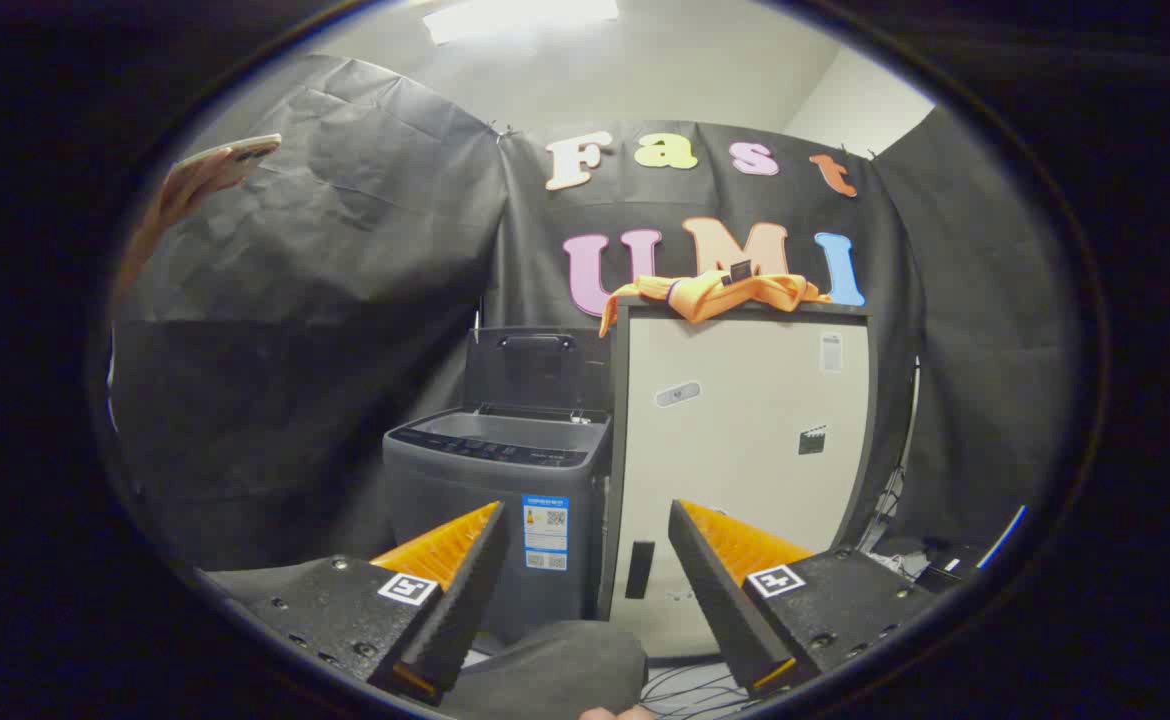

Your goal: Put the clothes into the washing machine and then close the washing machine lid.

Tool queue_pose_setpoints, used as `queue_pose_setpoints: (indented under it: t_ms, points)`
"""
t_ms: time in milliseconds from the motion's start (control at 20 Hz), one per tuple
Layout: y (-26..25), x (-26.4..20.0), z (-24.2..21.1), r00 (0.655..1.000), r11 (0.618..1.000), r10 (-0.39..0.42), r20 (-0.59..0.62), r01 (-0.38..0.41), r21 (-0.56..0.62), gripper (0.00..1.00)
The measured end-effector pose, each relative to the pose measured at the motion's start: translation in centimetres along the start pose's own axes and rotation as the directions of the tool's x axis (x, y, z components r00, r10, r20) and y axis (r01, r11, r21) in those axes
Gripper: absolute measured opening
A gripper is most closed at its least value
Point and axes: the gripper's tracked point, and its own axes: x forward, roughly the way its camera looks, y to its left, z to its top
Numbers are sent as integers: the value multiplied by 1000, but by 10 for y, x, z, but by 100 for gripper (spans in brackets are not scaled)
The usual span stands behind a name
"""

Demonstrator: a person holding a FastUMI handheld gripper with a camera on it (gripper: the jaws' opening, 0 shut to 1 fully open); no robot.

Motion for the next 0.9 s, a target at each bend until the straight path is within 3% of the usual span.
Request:
queue_pose_setpoints:
  t_ms: [900]
  points:
    - [1,0,-2,1000,1000,5,-6,-5,-2,97]
